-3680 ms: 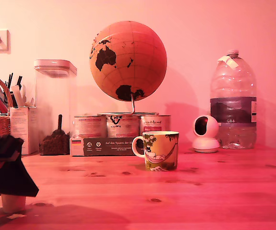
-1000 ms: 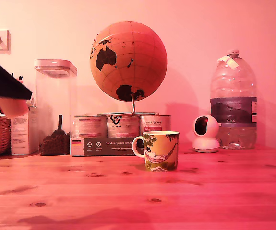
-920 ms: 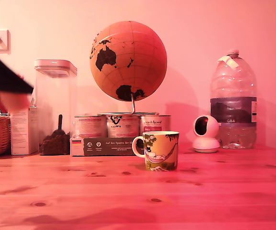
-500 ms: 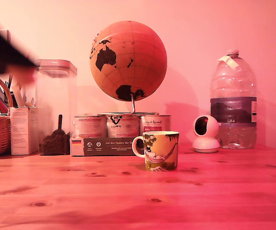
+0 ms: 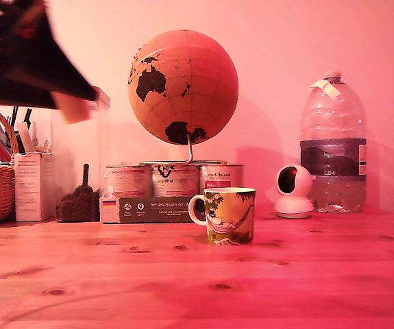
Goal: Pick up the coffee capsules from the table one by one and drop them inside the nearest coffee cup
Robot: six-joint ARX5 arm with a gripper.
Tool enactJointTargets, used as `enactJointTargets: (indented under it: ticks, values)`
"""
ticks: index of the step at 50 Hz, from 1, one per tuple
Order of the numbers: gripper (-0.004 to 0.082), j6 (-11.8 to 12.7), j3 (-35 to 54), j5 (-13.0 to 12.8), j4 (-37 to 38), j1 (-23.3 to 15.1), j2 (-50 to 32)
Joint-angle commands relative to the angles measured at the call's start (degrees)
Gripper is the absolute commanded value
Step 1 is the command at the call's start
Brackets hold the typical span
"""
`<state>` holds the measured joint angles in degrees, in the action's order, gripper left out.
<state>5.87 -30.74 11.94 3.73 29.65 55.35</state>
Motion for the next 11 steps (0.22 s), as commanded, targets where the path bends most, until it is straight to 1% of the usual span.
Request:
enactJointTargets:
  ticks: [1, 5, 11]
  values:
    - [0.0092, 0.09, -1.77, 0.20, 0.02, 0.15, 1.99]
    - [0.0092, 0.11, -3.74, 1.33, -0.44, 0.15, 4.48]
    - [0.0092, 0.11, -6.36, 2.21, -1.18, 0.15, 7.63]
